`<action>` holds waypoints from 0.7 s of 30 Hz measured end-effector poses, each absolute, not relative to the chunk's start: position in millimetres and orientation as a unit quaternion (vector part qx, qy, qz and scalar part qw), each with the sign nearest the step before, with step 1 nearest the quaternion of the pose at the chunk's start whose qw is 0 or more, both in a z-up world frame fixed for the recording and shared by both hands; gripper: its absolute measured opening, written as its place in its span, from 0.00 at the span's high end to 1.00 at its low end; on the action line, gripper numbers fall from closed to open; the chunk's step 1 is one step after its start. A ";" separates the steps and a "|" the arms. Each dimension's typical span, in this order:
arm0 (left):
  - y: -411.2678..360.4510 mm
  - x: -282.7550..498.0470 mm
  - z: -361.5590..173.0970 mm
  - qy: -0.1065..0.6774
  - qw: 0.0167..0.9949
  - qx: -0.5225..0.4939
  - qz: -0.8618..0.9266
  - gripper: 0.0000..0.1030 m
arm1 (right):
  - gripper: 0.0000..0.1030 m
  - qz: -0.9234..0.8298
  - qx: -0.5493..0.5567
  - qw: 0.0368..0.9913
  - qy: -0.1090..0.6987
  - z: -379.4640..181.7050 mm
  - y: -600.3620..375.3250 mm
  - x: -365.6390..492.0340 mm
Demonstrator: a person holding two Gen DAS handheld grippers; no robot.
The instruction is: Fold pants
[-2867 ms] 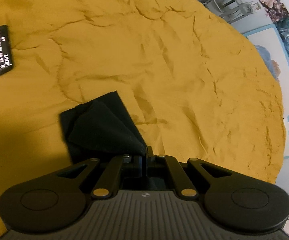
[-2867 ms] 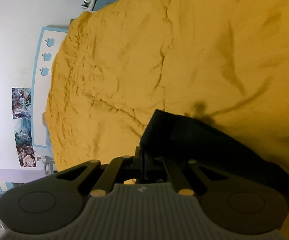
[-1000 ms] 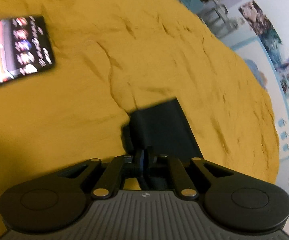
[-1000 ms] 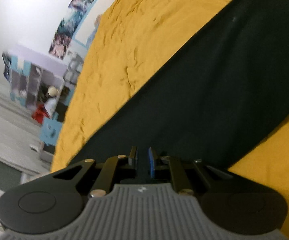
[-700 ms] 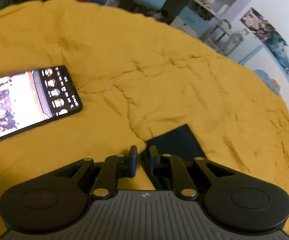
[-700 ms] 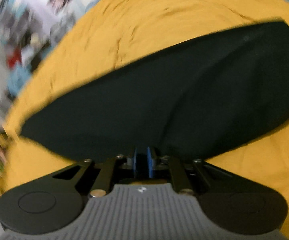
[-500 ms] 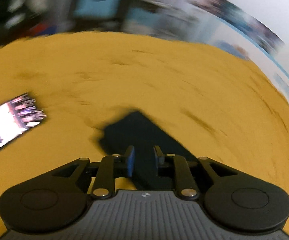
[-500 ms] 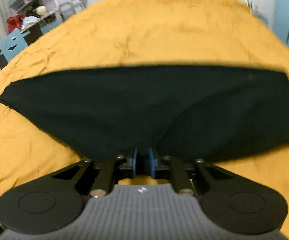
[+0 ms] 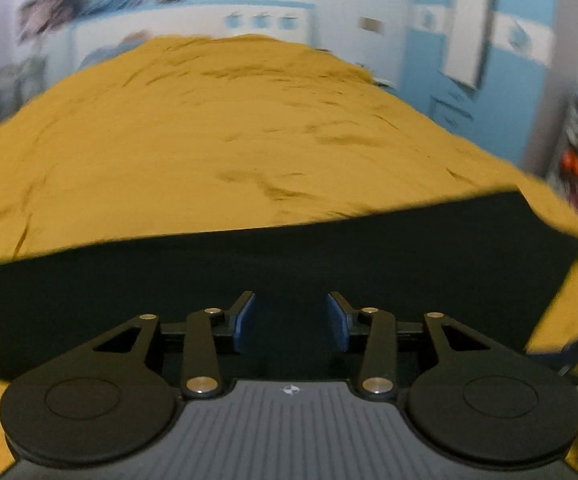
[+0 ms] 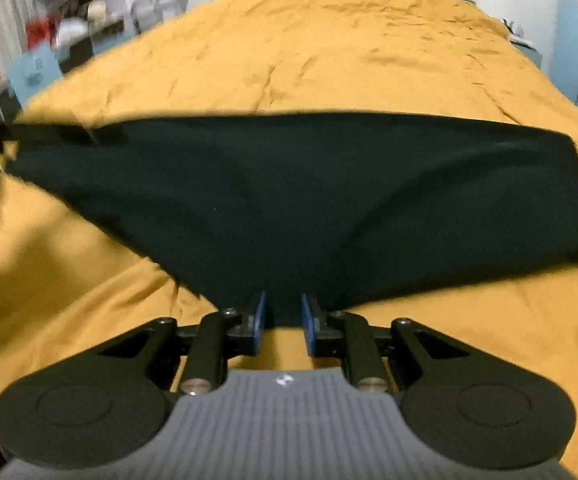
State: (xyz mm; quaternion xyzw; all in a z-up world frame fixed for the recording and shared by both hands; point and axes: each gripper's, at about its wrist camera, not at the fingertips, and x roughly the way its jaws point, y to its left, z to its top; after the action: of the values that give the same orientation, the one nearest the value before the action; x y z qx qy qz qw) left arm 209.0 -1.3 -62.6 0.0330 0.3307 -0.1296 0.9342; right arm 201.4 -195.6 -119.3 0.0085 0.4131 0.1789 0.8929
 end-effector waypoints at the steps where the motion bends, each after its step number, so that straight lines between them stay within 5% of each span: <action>1: -17.8 205.2 -64.6 0.322 0.936 0.053 -0.134 0.53 | 0.81 0.176 0.018 0.898 0.403 -113.2 -206.1 196.0; 6: -54.4 199.4 -71.4 0.333 0.928 0.037 -0.166 0.52 | 0.66 0.087 0.074 0.925 0.361 -96.2 -274.1 183.3; 14: -78.3 214.5 -91.8 0.378 0.910 0.003 -0.168 0.48 | 0.49 -0.030 0.362 0.877 0.313 -120.9 -397.8 202.4; 21: -84.0 210.9 -97.9 0.391 0.908 0.011 -0.151 0.47 | 0.47 -0.063 0.533 0.806 0.248 -161.5 -444.6 245.2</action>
State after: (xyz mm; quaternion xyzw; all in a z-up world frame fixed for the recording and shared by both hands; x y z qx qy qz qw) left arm 210.9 -84.0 -97.9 0.0109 0.3914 -0.1507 0.9077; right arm 245.2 -444.6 -161.5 0.5333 0.2484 -0.0634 0.8061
